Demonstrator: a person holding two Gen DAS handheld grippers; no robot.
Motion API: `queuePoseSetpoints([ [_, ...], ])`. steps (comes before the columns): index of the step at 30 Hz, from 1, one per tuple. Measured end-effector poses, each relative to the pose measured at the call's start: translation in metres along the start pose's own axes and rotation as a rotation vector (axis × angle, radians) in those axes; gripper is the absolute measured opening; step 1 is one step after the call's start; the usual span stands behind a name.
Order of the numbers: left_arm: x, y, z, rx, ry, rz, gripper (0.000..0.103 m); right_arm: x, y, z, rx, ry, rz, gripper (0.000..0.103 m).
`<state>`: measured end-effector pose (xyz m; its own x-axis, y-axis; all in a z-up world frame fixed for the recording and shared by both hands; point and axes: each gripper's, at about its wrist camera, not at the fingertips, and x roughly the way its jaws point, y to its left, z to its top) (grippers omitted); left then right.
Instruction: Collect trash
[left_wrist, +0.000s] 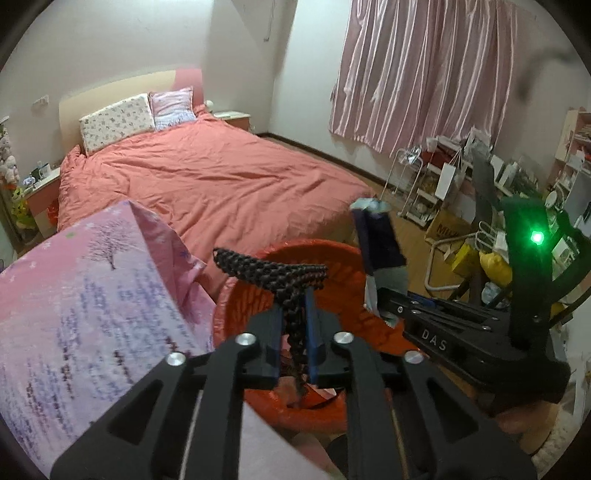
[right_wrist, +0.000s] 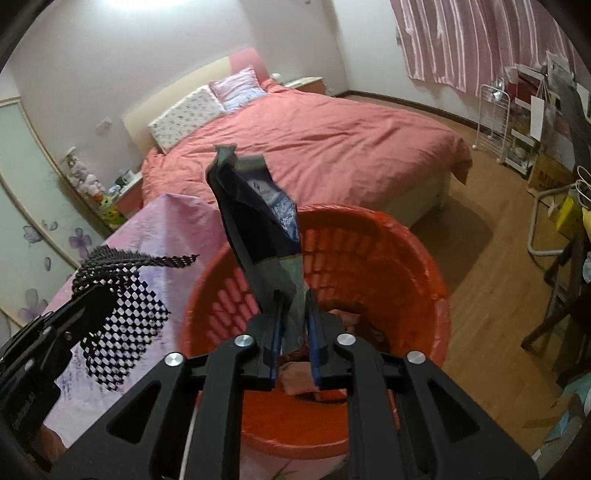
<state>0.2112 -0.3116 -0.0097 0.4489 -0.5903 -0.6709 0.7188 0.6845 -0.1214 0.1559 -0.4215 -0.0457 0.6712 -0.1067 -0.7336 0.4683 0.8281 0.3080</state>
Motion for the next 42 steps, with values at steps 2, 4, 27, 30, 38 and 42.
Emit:
queuePoseSetpoints([
  [2,0.014,0.000,-0.003,-0.009,0.022,0.013,0.036,0.004,-0.006,-0.001,0.003,0.008,-0.003,0.033],
  [4,0.021,0.003,-0.007,-0.019,0.036,0.023,0.043,0.006,-0.009,-0.004,0.003,0.008,-0.010,0.046],
  [27,-0.122,0.048,-0.075,-0.023,-0.135,0.296,0.099,-0.130,0.036,-0.058,-0.212,-0.457,-0.307,0.101],
  [30,-0.149,0.060,-0.101,-0.064,-0.154,0.375,0.099,-0.145,0.039,-0.073,-0.173,-0.445,-0.262,0.101],
  [38,-0.207,0.083,-0.168,-0.216,-0.185,0.529,0.099,-0.165,0.067,-0.130,-0.212,-0.535,-0.290,0.101],
  [42,-0.233,0.080,-0.194,-0.259,-0.223,0.589,0.099,-0.170,0.081,-0.152,-0.216,-0.545,-0.293,0.101],
])
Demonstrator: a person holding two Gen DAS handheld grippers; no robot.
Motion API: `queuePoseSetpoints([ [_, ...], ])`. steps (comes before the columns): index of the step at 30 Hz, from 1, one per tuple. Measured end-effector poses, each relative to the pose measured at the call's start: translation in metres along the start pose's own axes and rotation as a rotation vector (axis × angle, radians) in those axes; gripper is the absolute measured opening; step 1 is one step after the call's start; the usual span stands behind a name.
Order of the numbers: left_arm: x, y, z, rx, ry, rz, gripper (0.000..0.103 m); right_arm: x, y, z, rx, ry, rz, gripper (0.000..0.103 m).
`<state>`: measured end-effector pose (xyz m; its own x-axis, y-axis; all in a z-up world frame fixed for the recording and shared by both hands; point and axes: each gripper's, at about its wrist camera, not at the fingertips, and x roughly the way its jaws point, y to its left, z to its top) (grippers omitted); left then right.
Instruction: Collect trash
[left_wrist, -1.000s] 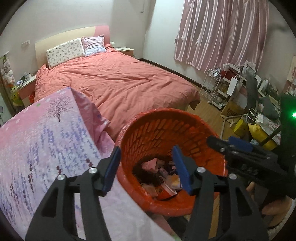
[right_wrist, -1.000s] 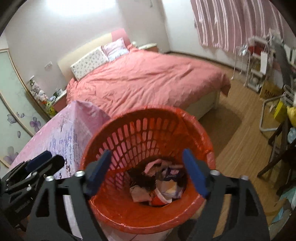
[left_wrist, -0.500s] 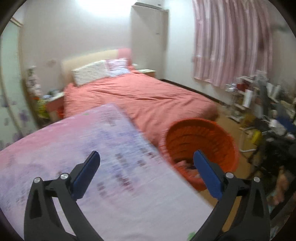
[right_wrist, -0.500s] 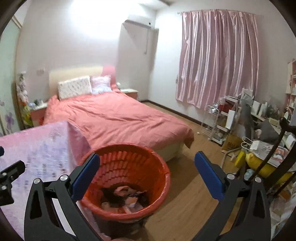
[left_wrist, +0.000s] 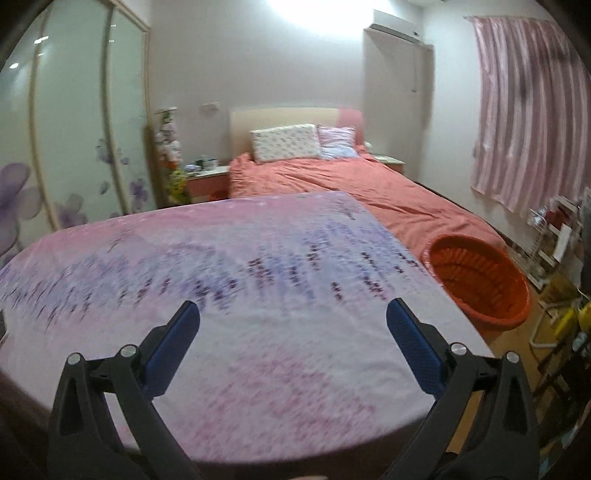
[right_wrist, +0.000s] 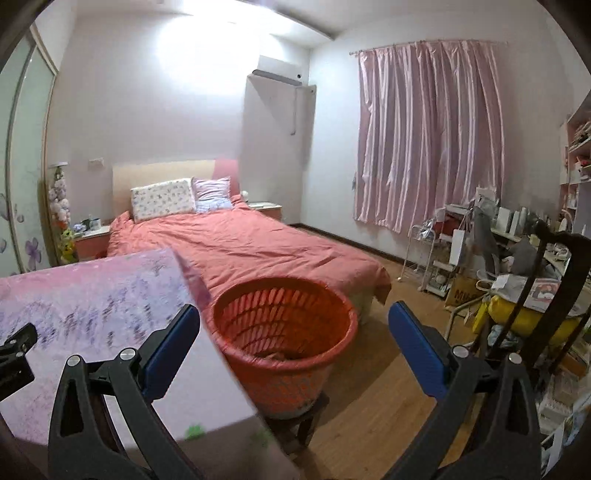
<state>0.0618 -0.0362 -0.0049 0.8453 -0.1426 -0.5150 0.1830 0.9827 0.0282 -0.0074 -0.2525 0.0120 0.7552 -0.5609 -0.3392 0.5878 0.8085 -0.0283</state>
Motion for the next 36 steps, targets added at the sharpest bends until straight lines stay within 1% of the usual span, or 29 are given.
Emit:
queuePoseSetpoints([
  [3,-0.016,0.009,-0.008,-0.018,-0.031,0.033,0.099,-0.004,0.010,-0.003,-0.012,0.062,0.040,0.101],
  [5,-0.028,0.013,-0.012,-0.033,-0.047,0.057,0.099,-0.006,0.014,-0.004,-0.022,0.088,0.041,0.101],
  [7,-0.034,0.015,-0.015,-0.035,-0.053,0.051,0.099,-0.009,0.016,-0.004,-0.027,0.110,0.037,0.101],
  [10,-0.038,0.018,-0.019,-0.042,-0.036,0.057,0.099,-0.013,0.016,-0.009,-0.017,0.143,0.036,0.101],
  [13,-0.040,0.022,-0.023,-0.054,-0.013,0.042,0.099,-0.014,0.018,-0.012,-0.008,0.182,0.039,0.101],
  [17,-0.041,0.024,-0.027,-0.068,0.014,0.031,0.099,-0.021,0.024,-0.017,-0.006,0.198,0.025,0.101],
  [22,-0.045,0.023,-0.028,-0.070,0.018,0.036,0.099,-0.025,0.022,-0.018,0.006,0.203,-0.002,0.101],
  [27,-0.048,0.019,-0.027,-0.062,0.017,0.043,0.099,-0.025,0.021,-0.019,0.013,0.219,-0.007,0.101],
  [36,-0.061,0.015,-0.023,-0.047,-0.032,0.080,0.099,-0.030,0.016,-0.015,0.029,0.209,0.006,0.101],
])
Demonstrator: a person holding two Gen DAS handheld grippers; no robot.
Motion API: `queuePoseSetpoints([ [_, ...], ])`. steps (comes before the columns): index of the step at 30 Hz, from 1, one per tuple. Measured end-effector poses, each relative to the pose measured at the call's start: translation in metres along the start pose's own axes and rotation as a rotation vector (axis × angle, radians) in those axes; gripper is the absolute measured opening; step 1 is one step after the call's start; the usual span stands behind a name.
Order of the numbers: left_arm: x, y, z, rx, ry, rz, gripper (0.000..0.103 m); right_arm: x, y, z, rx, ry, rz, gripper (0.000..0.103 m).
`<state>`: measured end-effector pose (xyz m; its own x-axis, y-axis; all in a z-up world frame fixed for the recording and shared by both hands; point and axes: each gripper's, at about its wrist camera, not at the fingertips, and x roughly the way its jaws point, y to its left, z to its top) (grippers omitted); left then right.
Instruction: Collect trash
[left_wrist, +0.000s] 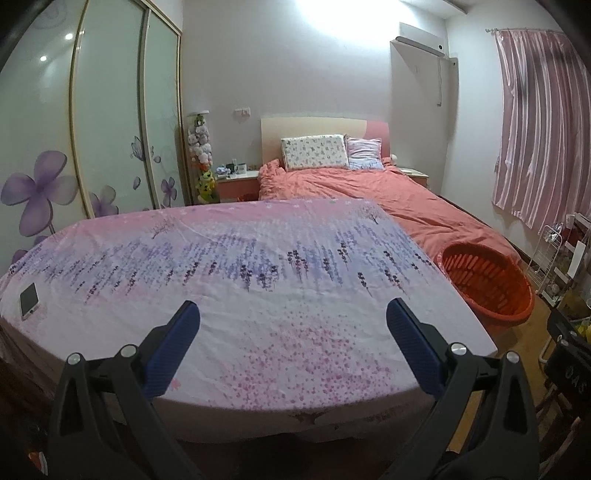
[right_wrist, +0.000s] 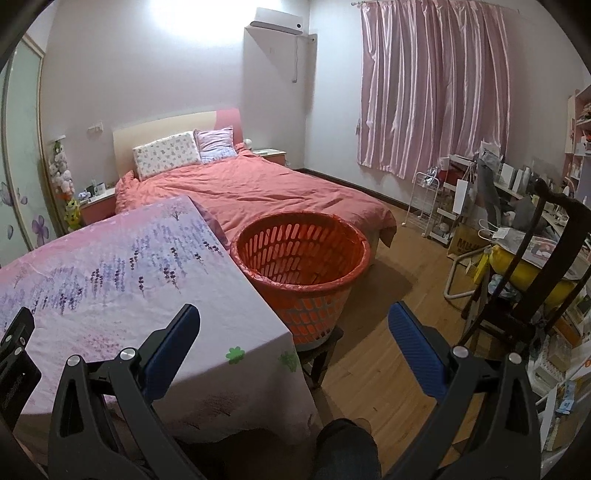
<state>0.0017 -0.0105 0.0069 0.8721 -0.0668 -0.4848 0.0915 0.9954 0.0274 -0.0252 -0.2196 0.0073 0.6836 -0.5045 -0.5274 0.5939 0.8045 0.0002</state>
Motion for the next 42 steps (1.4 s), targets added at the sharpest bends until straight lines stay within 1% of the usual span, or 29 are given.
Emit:
queuePoseSetpoints([
  [6,-0.0045,0.0002,0.0067,0.003,-0.025,0.009,0.099,-0.0038,0.0004,0.0017,0.007,-0.011,0.009,0.101],
  [18,-0.0032,0.0016,0.0084,-0.001,-0.021,0.003,0.099,-0.0026,0.0038,0.0022,0.005,-0.008,0.024,0.101],
  [42,-0.0042,0.0008,0.0069,-0.007,-0.015,0.003,0.099,-0.0009,0.0056,0.0022,0.000,-0.007,0.024,0.101],
])
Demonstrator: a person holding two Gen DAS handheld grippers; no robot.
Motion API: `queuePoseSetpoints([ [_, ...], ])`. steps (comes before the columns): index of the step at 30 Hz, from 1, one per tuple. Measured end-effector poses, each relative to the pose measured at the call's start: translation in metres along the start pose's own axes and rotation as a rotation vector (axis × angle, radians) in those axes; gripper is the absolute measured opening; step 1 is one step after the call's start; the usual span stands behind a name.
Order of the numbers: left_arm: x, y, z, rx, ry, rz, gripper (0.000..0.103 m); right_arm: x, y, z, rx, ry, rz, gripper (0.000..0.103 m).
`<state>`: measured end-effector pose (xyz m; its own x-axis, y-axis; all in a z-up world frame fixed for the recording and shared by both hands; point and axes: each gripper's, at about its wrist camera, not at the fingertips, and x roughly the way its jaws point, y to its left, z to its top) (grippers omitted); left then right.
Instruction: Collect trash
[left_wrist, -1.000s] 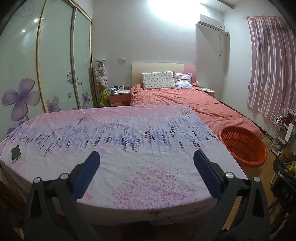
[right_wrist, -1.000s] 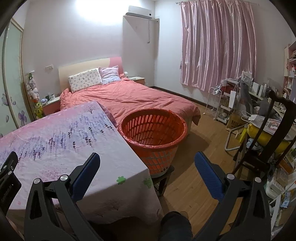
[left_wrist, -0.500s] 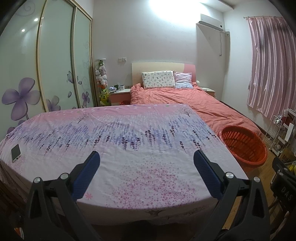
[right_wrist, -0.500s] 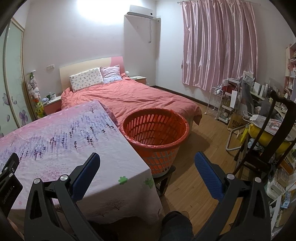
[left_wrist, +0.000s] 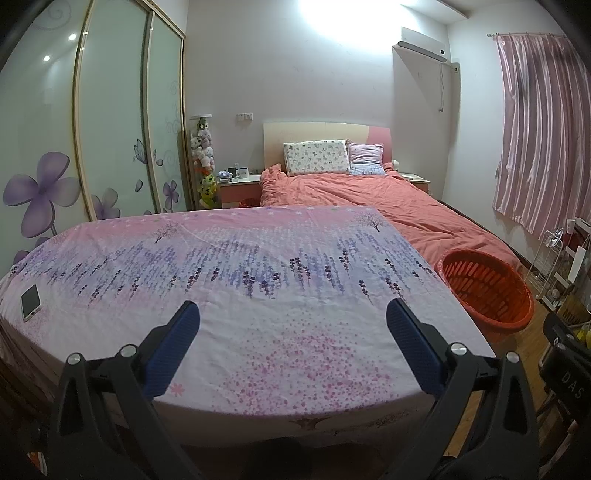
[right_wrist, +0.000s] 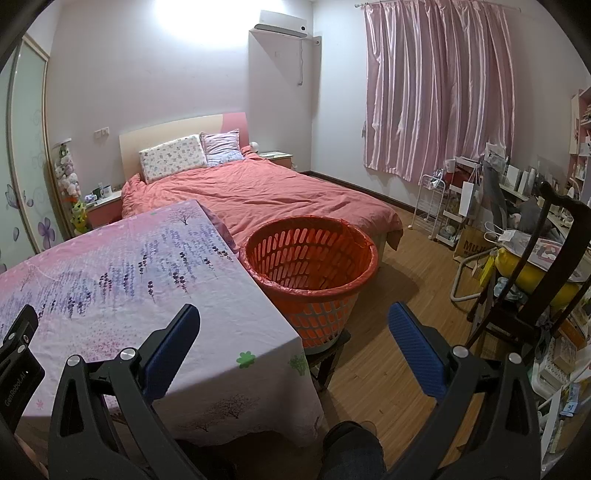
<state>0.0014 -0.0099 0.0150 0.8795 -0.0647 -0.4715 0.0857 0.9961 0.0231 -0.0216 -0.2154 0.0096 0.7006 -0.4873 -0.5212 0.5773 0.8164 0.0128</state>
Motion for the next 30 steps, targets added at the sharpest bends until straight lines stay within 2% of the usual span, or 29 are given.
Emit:
queuePoseSetpoints([
  [30,-0.0005,-0.0032,-0.0009,-0.002,0.005,0.000,0.099,0.0008,0.0001,0.0005,0.000,0.001,0.000,0.101],
])
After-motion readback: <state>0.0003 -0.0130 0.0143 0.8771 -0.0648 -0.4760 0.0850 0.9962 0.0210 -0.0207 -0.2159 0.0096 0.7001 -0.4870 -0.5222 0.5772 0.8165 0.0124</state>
